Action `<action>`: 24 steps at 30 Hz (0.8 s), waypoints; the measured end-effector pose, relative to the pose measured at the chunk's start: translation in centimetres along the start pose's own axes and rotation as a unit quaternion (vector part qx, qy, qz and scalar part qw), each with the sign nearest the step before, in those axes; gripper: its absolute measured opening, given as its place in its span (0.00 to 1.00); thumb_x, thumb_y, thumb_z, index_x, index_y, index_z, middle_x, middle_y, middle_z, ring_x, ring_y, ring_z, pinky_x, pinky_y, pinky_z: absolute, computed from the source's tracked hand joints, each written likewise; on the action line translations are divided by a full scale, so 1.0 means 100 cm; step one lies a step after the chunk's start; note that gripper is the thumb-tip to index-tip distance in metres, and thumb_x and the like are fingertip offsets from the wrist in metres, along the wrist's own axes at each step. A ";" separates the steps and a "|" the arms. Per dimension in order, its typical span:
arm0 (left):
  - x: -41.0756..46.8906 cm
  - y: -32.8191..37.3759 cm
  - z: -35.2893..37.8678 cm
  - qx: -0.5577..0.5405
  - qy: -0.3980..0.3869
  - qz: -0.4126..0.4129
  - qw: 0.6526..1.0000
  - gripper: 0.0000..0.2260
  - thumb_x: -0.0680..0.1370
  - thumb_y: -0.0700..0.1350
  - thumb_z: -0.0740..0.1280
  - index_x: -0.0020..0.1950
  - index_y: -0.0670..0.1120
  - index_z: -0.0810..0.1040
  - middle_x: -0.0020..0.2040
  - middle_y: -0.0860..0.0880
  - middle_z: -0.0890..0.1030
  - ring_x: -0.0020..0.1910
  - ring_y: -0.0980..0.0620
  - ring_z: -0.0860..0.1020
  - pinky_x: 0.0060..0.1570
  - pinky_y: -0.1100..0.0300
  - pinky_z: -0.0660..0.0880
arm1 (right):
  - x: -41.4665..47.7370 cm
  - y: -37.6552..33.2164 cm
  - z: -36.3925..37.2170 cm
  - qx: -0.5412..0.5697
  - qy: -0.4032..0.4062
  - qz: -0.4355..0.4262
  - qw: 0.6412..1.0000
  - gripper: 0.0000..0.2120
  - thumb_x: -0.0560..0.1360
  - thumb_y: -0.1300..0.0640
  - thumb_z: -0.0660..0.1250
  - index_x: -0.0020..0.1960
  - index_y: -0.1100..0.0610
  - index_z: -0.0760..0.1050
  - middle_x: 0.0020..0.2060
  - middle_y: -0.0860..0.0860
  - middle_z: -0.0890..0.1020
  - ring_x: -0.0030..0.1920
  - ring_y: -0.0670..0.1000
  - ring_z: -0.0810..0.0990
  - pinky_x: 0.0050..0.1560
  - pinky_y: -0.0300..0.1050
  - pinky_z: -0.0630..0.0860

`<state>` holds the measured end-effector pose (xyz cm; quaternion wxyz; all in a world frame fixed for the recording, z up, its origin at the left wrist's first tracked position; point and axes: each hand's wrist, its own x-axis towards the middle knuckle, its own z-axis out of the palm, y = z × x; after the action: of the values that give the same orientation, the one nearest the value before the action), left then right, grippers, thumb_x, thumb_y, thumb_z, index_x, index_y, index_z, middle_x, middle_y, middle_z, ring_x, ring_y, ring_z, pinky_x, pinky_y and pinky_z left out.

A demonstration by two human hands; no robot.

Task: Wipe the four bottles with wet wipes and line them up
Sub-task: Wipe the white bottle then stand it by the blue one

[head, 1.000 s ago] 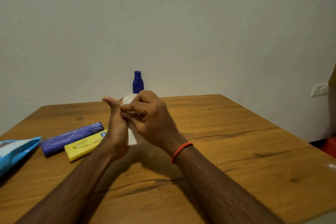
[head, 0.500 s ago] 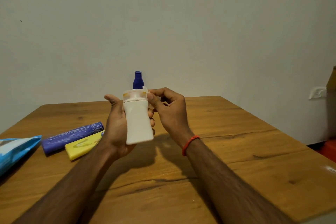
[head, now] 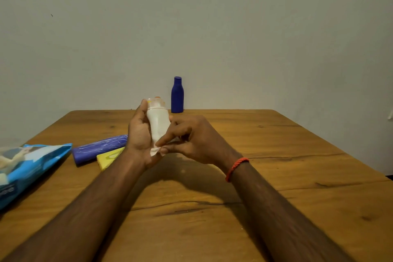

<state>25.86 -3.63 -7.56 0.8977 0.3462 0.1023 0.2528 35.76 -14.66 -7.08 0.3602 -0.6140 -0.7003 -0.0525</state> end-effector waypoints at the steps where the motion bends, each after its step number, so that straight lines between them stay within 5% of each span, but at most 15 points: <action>1: 0.001 -0.002 0.000 -0.003 -0.014 -0.005 1.000 0.26 0.76 0.65 0.64 0.61 0.45 0.77 0.41 0.44 0.80 0.40 0.48 0.81 0.45 0.53 0.80 | 0.000 0.002 -0.001 0.000 0.038 0.000 0.999 0.11 0.71 0.57 0.77 0.53 0.55 0.85 0.49 0.46 0.81 0.49 0.40 0.77 0.48 0.30 0.73; 3: 0.002 -0.008 0.001 -0.001 -0.037 -0.015 0.999 0.25 0.75 0.64 0.66 0.62 0.47 0.81 0.48 0.44 0.80 0.47 0.47 0.80 0.57 0.50 0.74 | 0.000 0.005 -0.001 0.000 0.129 0.018 0.991 0.10 0.72 0.59 0.76 0.53 0.58 0.84 0.50 0.51 0.82 0.51 0.44 0.78 0.51 0.31 0.76; 5: 0.002 -0.015 0.003 0.025 -0.041 -0.021 0.999 0.22 0.75 0.64 0.67 0.57 0.50 0.83 0.51 0.44 0.80 0.49 0.46 0.79 0.57 0.48 0.71 | 0.001 0.007 -0.002 0.006 0.212 0.047 0.976 0.10 0.73 0.59 0.74 0.54 0.59 0.83 0.51 0.52 0.80 0.52 0.45 0.78 0.52 0.32 0.77; 7: 0.002 -0.020 0.005 0.052 -0.048 -0.036 0.997 0.26 0.73 0.65 0.68 0.65 0.51 0.77 0.54 0.44 0.79 0.51 0.46 0.78 0.53 0.48 0.73 | 0.001 0.008 -0.004 0.015 0.267 0.062 0.961 0.10 0.75 0.60 0.73 0.55 0.61 0.83 0.52 0.53 0.80 0.53 0.46 0.78 0.52 0.35 0.78; 9: 0.004 -0.021 0.005 0.054 -0.059 -0.040 0.996 0.31 0.72 0.65 0.70 0.70 0.51 0.74 0.61 0.42 0.77 0.59 0.44 0.76 0.61 0.45 0.71 | 0.001 0.009 -0.004 0.024 0.285 0.059 0.956 0.11 0.76 0.61 0.72 0.57 0.62 0.82 0.52 0.55 0.80 0.53 0.48 0.79 0.53 0.40 0.80; 11: 0.004 -0.018 0.005 0.037 -0.059 -0.032 0.997 0.32 0.73 0.64 0.71 0.71 0.49 0.73 0.69 0.41 0.75 0.68 0.44 0.73 0.70 0.42 0.64 | 0.002 0.008 -0.003 0.028 0.266 0.038 0.963 0.11 0.76 0.63 0.71 0.58 0.61 0.82 0.52 0.55 0.80 0.54 0.49 0.79 0.54 0.44 0.81; 14: 0.003 -0.006 0.003 -0.020 -0.048 -0.012 0.999 0.34 0.75 0.61 0.71 0.74 0.44 0.69 0.70 0.40 0.74 0.71 0.42 0.72 0.73 0.42 0.65 | 0.002 0.003 0.000 0.031 0.183 -0.008 0.983 0.11 0.73 0.64 0.73 0.55 0.59 0.84 0.51 0.54 0.80 0.53 0.48 0.78 0.54 0.37 0.78; 17: 0.002 0.006 -0.001 -0.027 0.001 0.000 1.000 0.34 0.73 0.61 0.72 0.73 0.44 0.70 0.59 0.41 0.79 0.62 0.42 0.80 0.63 0.42 0.76 | 0.001 -0.005 0.001 0.028 0.059 -0.012 0.998 0.10 0.72 0.61 0.76 0.53 0.57 0.85 0.50 0.49 0.79 0.52 0.44 0.76 0.51 0.32 0.75; 20: 0.001 0.008 0.001 -0.005 0.041 -0.004 0.999 0.30 0.74 0.64 0.68 0.66 0.44 0.75 0.43 0.43 0.81 0.44 0.46 0.84 0.51 0.44 0.81 | 0.001 -0.008 0.001 0.028 -0.025 0.002 0.999 0.10 0.71 0.60 0.77 0.52 0.55 0.85 0.52 0.48 0.80 0.55 0.46 0.77 0.56 0.40 0.77; 22: 0.001 0.005 0.002 0.003 0.043 0.002 0.999 0.28 0.76 0.66 0.65 0.62 0.44 0.76 0.40 0.44 0.81 0.40 0.47 0.83 0.49 0.46 0.80 | 0.000 -0.007 -0.001 0.035 -0.028 0.010 0.999 0.10 0.70 0.59 0.77 0.52 0.54 0.85 0.52 0.49 0.82 0.56 0.47 0.78 0.57 0.42 0.78; 24: 0.005 0.004 0.000 0.014 0.039 0.027 0.999 0.28 0.77 0.67 0.62 0.64 0.46 0.75 0.42 0.44 0.82 0.43 0.47 0.82 0.49 0.49 0.81 | -0.001 -0.004 -0.003 0.048 0.004 0.026 0.998 0.11 0.70 0.59 0.78 0.52 0.55 0.85 0.51 0.48 0.82 0.54 0.44 0.78 0.53 0.34 0.77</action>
<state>26.10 -3.14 -7.33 0.8808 0.3514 0.1320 0.2886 35.56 -14.95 -6.77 0.3934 -0.6142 -0.6840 -0.0121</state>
